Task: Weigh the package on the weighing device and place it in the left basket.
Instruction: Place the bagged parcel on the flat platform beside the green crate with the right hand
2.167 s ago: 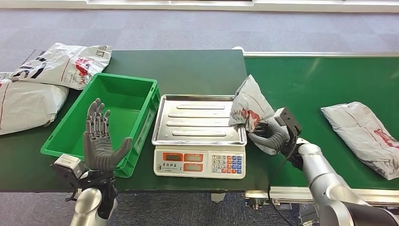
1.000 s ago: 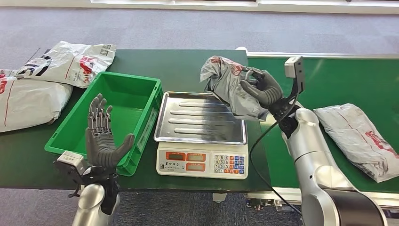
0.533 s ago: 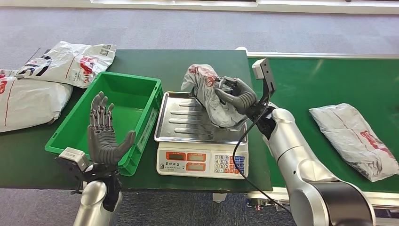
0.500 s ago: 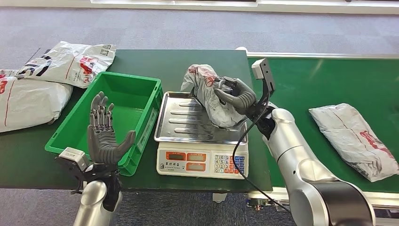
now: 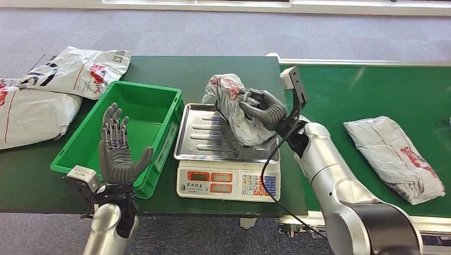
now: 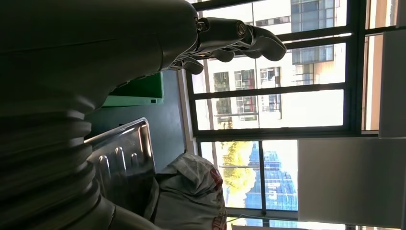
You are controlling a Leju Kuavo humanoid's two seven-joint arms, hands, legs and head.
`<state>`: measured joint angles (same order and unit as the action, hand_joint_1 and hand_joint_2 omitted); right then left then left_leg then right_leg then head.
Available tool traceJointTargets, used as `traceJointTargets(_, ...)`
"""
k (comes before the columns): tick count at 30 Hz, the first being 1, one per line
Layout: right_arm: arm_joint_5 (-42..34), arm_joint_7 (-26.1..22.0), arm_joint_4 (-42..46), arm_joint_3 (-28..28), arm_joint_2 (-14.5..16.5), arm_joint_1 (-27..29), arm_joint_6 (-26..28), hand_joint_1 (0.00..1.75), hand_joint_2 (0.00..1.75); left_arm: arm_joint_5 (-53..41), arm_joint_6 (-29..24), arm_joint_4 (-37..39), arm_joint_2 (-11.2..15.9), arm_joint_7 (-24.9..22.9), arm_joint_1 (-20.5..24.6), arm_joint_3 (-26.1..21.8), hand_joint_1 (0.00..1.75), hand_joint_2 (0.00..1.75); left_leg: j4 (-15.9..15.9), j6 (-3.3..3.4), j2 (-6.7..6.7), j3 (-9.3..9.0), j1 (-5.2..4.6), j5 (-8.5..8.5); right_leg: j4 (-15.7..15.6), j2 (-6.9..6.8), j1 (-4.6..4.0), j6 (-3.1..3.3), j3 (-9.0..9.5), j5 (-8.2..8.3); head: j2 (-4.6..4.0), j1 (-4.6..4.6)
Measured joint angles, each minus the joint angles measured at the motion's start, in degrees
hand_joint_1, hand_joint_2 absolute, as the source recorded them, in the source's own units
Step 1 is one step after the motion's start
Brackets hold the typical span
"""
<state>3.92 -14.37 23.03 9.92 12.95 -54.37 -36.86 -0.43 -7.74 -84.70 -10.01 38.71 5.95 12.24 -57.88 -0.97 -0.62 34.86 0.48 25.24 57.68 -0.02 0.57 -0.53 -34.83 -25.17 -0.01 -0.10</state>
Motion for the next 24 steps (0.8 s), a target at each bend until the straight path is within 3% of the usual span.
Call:
traceJointTargets(7,-1.37,1.88,-1.22,1.54,4.15,0.12,-0.21,1.75,1.75,0.45,-1.32,-0.8,-0.07,-0.15,-0.09,0.0,0.0,1.75,0.01,-0.02,-0.01,0.0,0.03,-0.01,0.01,0.02,-0.06,0.01,-0.02,-0.01,0.0,-0.01)
traceJointTargets(12,-6.98,2.03,-1.5,3.89,6.4,0.42,-0.96,1.75,1.75,0.47,-2.04,-2.25,-0.07,-0.15,-0.87,-0.04,0.0,1.75,0.01,-0.03,0.01,0.02,0.05,-0.01,0.01,-0.03,-0.07,0.05,-0.01,-0.04,0.01,-0.01)
traceJointTargets(18,-10.72,-3.07,-1.5,6.14,7.26,1.25,-1.7,1.75,1.75,0.47,-2.09,-3.02,-0.07,-0.13,-1.0,-0.07,0.0,1.75,0.01,-0.02,0.02,0.02,0.05,-0.01,0.01,-0.03,-0.02,0.05,-0.01,-0.04,-0.01,-0.01)
traceJointTargets(24,-10.13,-3.36,-1.51,7.28,7.31,1.32,-1.65,1.75,1.75,0.45,-2.09,-3.34,-0.09,-0.13,-0.76,-0.07,0.0,1.75,0.0,-0.02,0.02,0.01,0.04,-0.01,0.0,-0.03,-0.03,0.05,-0.01,-0.03,0.0,-0.01)
